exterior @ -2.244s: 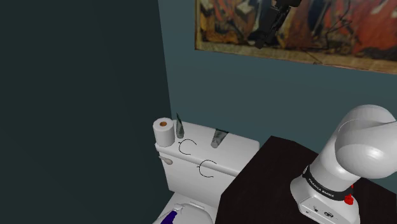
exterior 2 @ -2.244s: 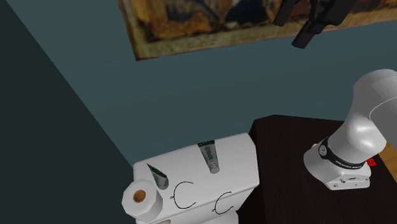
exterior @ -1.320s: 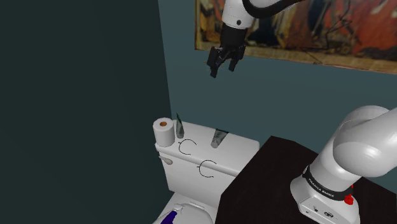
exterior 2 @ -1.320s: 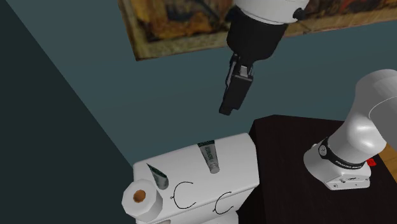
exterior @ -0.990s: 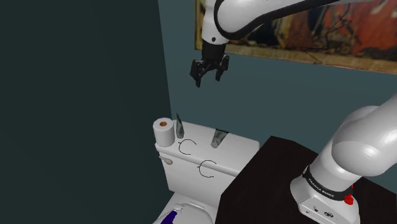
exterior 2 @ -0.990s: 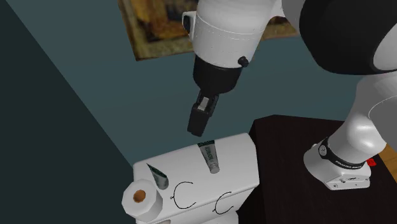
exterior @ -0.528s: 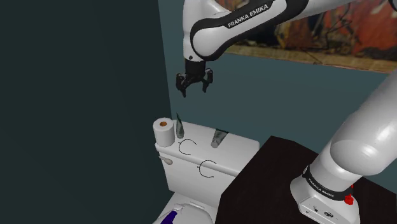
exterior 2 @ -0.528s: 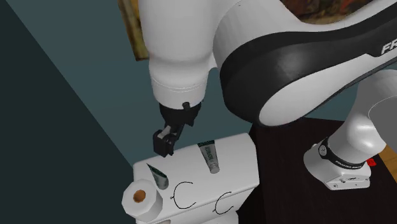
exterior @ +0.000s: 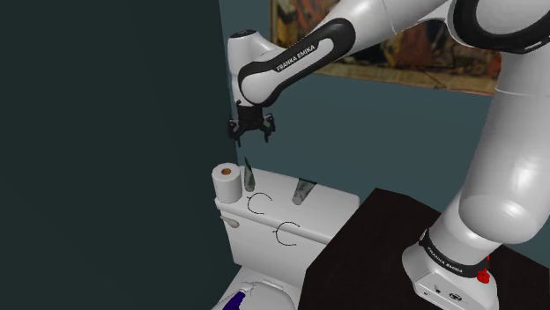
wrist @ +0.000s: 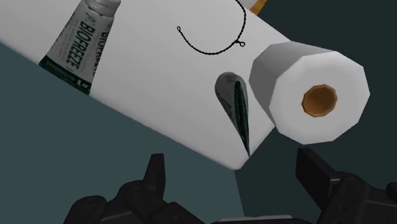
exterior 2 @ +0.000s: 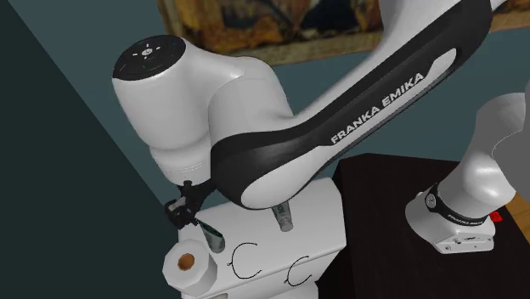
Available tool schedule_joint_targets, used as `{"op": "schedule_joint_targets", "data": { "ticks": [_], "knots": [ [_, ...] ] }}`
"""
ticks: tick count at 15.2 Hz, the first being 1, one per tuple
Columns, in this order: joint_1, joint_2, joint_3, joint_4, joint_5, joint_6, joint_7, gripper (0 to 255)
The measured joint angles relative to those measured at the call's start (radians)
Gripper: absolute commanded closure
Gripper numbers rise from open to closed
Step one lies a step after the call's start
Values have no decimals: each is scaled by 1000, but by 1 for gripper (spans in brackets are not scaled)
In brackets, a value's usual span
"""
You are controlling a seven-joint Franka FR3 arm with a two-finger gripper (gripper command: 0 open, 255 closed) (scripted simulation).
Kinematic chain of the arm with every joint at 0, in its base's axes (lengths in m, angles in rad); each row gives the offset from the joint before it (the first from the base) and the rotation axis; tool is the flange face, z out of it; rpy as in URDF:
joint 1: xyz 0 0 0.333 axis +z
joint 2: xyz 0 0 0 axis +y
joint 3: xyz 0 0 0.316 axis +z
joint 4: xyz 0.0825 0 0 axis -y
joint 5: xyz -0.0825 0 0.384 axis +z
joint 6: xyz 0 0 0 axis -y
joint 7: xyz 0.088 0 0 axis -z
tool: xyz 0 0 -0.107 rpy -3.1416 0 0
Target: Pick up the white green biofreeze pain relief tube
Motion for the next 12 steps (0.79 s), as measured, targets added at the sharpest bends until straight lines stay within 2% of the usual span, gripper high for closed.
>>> {"op": "schedule_joint_targets", "data": {
  "ticks": [5, 12],
  "knots": [
    [43, 204, -42, 176, -51, -17, 120, 0],
    [60, 286, -62, 192, -77, 39, 158, 0]
  ]
}}
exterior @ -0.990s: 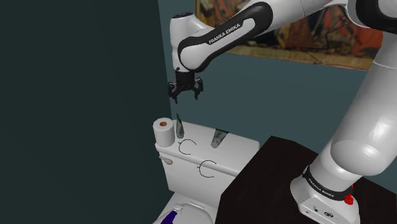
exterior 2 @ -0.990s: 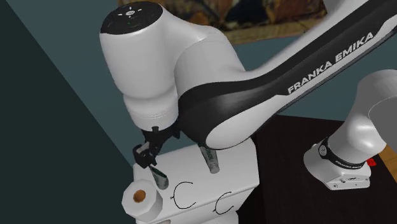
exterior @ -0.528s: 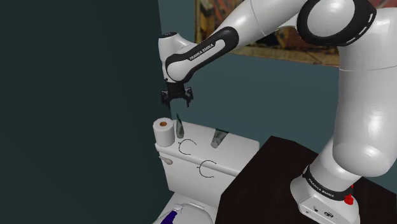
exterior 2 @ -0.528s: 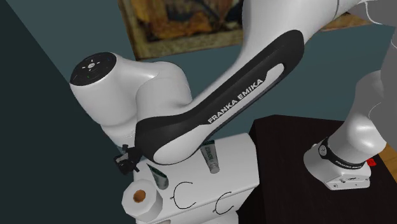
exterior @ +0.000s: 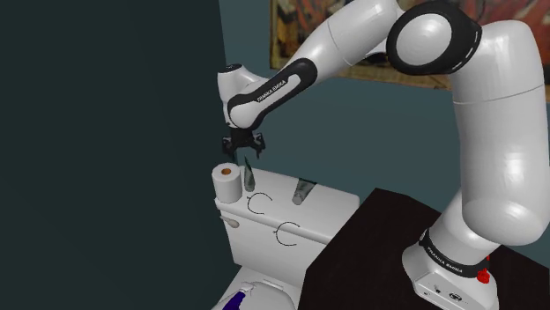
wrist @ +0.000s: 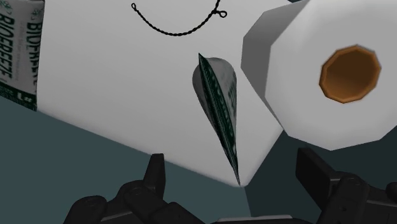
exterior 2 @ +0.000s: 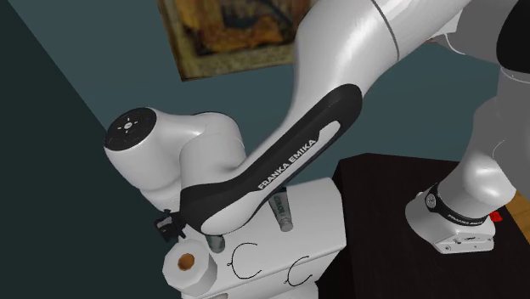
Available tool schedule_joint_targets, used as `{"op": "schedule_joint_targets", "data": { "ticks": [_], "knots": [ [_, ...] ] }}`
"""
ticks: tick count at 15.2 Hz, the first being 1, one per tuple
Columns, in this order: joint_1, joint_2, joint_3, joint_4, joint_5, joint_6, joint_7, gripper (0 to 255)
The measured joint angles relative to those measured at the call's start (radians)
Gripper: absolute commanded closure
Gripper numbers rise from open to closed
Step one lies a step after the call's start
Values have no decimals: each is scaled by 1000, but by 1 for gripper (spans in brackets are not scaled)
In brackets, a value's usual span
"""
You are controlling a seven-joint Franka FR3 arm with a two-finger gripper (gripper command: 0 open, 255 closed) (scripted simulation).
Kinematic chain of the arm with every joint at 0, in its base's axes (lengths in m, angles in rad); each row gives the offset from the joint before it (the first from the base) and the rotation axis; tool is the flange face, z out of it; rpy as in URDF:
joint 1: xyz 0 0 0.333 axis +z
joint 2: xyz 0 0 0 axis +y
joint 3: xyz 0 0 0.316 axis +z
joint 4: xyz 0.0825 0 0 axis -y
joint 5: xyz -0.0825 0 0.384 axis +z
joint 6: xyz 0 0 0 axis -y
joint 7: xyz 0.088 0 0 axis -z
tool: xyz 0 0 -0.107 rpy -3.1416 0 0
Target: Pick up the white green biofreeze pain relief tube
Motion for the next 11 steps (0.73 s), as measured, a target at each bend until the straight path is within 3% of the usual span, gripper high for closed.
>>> {"op": "schedule_joint_targets", "data": {
  "ticks": [1, 2, 11],
  "knots": [
    [0, 4, -1, -1, -2, 5, 1, 0],
    [1, 8, -2, -1, -3, 10, 3, 255],
    [2, 14, -3, 1, -5, 15, 4, 255]
  ]
}}
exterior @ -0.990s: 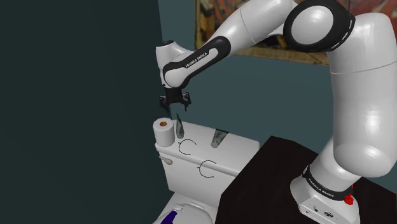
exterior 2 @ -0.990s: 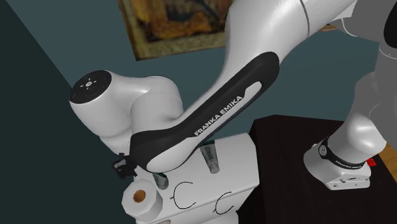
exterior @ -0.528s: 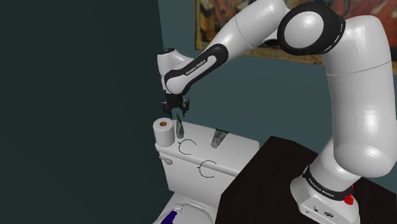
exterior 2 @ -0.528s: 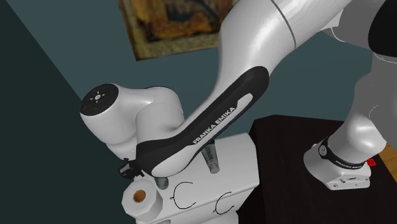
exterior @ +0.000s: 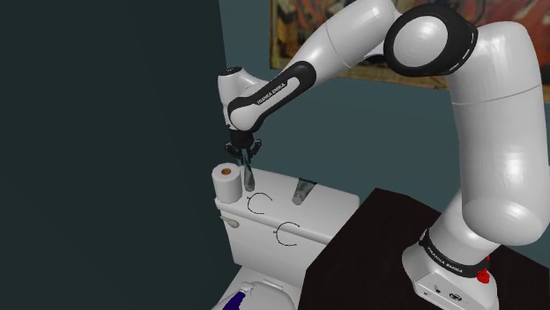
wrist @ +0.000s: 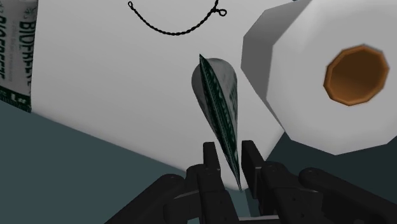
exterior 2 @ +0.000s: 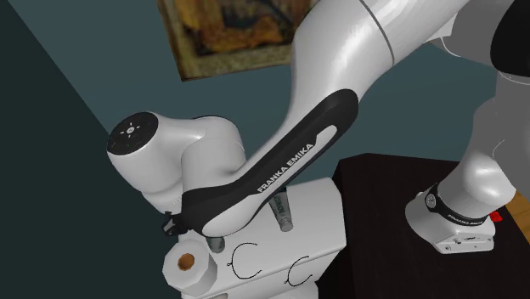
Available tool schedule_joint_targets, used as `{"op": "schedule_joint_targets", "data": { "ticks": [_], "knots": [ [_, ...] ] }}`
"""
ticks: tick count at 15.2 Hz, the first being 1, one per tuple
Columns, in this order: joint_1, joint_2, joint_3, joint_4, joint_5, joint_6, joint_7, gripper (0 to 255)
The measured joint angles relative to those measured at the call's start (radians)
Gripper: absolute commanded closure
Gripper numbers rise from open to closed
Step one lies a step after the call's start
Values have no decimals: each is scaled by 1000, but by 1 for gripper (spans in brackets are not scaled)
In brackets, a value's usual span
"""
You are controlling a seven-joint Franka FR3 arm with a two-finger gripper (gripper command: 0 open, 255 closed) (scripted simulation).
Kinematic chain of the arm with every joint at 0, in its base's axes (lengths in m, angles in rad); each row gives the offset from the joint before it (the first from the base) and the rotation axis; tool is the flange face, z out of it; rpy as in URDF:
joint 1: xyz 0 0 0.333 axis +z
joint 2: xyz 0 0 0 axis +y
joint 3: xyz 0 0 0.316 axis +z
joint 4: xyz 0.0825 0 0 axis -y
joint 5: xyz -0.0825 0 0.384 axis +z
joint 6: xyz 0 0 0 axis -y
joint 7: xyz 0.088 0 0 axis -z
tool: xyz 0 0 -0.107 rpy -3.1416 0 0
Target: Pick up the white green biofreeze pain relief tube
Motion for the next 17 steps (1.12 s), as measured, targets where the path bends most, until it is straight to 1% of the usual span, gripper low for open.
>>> {"op": "schedule_joint_targets", "data": {
  "ticks": [5, 17],
  "knots": [
    [-5, -26, 6, 2, 10, -29, -8, 255],
    [-15, -103, 25, 46, 44, -146, -35, 255]
  ]
}}
